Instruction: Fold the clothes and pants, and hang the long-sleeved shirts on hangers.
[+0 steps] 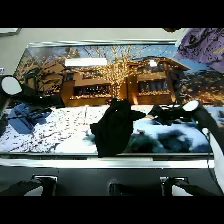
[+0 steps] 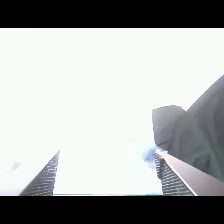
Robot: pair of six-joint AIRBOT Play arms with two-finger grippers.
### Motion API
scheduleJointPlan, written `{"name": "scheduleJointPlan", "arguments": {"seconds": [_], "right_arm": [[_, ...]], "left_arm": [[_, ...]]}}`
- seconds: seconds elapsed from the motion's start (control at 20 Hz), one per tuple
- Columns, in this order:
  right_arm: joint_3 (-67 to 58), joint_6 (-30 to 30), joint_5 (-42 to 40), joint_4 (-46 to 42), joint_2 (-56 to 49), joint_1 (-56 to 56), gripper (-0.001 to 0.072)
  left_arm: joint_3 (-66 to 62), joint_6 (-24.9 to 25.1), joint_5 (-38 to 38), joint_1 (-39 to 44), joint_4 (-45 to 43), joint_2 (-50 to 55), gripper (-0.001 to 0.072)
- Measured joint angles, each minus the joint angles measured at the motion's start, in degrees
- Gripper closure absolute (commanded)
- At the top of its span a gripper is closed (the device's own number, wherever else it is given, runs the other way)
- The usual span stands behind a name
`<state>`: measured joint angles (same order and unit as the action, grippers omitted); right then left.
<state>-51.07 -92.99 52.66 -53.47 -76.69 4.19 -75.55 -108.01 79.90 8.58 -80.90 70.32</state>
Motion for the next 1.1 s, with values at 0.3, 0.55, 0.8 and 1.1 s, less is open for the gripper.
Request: {"name": "scheduleJointPlan", "arguments": {"seconds": [0.3, 0.55, 0.8, 1.1], "right_arm": [[0.57, 2.58, -8.31, 7.13, -6.88, -4.92, 0.0422], [0.52, 3.89, -12.20, 9.90, -8.22, -6.62, 0.0682], [0.48, 4.39, -12.68, 8.83, -4.85, -6.62, 0.0682], [0.48, 5.01, -8.59, 6.58, -1.86, -6.62, 0.0682]], "left_arm": [[0.00, 0.00, 0.35, -1.46, -0.70, -0.70, 0.0026], [1.16, -1.42, -0.72, -1.88, -0.22, -0.44, 0.0026], [12.90, 5.38, -11.43, -5.81, 14.40, 2.25, 0.0026], [23.80, 22.56, -22.88, -3.63, 39.93, 9.94, 0.0026]]}}
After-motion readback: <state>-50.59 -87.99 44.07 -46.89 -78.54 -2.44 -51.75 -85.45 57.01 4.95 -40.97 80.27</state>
